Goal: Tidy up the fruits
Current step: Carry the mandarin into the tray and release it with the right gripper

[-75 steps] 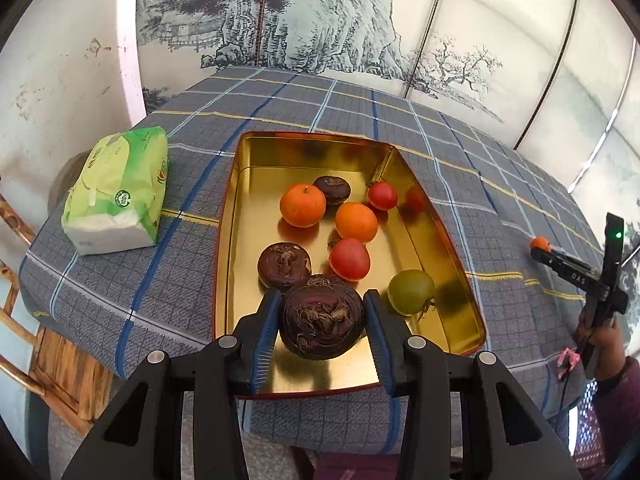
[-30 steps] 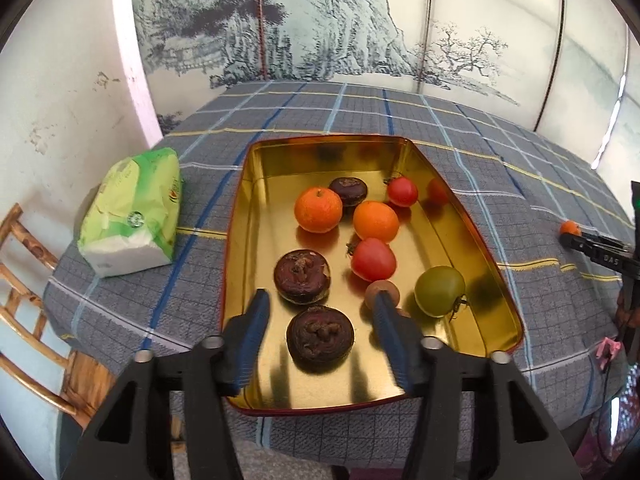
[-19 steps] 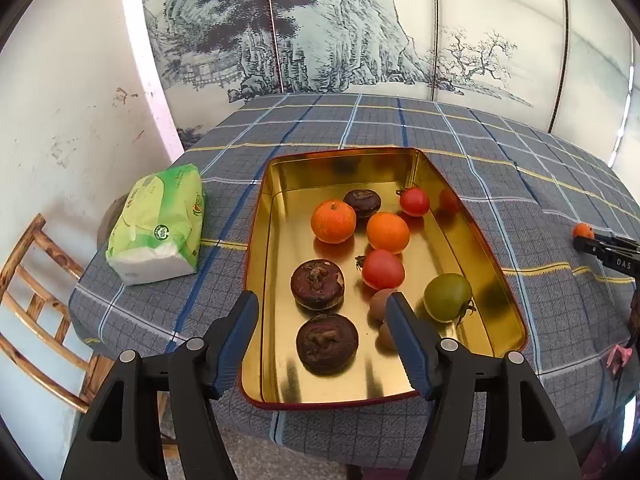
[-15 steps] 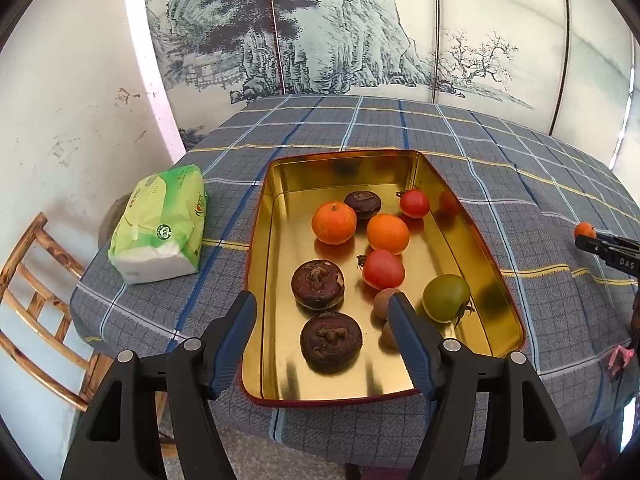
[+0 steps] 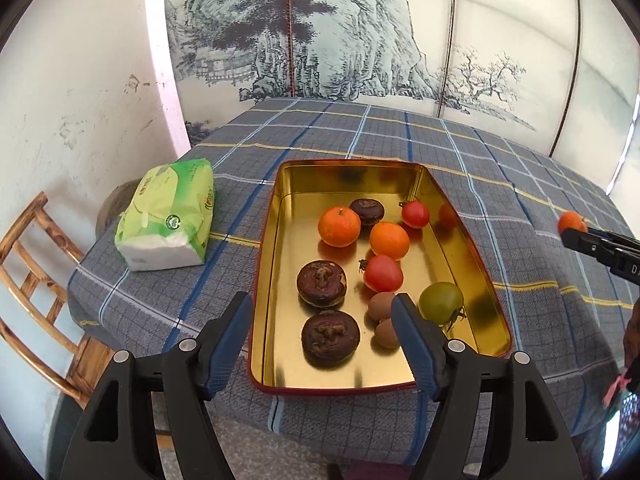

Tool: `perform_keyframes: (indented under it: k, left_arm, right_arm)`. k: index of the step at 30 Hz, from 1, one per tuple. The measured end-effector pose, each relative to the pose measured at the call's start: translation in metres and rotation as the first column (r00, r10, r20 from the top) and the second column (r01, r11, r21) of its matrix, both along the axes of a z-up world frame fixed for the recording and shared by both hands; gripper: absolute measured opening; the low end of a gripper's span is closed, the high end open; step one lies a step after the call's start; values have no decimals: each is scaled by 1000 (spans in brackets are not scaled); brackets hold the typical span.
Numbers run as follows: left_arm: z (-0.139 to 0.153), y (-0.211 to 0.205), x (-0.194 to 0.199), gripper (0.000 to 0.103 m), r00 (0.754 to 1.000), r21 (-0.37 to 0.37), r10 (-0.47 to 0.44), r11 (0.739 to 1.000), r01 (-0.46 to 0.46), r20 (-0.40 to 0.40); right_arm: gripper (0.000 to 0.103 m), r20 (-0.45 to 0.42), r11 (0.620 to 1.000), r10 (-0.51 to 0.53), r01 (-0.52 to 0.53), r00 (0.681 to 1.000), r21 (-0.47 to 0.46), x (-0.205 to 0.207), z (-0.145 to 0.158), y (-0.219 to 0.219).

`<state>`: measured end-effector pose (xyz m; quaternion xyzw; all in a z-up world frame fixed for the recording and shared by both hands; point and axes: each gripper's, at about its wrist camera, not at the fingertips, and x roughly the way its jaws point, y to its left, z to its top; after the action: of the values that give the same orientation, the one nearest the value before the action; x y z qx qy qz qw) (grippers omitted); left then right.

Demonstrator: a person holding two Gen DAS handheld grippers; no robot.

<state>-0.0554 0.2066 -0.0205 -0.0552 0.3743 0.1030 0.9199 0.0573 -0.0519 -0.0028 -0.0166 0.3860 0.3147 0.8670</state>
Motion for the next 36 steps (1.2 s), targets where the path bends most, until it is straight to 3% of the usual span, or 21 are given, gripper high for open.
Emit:
perform_keyframes:
  k: [6, 12, 26, 32, 36]
  left_arm:
    - [2, 6, -7, 73, 1000, 2, 20, 1000, -20, 11]
    - [4, 13, -14, 77, 999, -6, 32, 999, -32, 14]
    - [-1, 31, -20, 82, 998, -35, 60, 998, -59, 19]
    - [-2, 31, -19, 82, 998, 14, 65, 998, -66, 12]
    - [-4, 35, -18, 82, 998, -7, 64, 998, -64, 5]
  right_arm:
    - [36, -1, 990, 139, -139, 990, 33, -12, 13, 59]
    - [36, -29, 971, 240, -239, 970, 24, -19, 7, 111]
    - [36, -97, 949, 315, -317, 944, -5, -2, -11, 180]
    - [36, -108, 938, 336, -343, 936, -54, 2, -18, 205]
    - [36, -109, 934, 340, -349, 934, -78, 2, -23, 214]
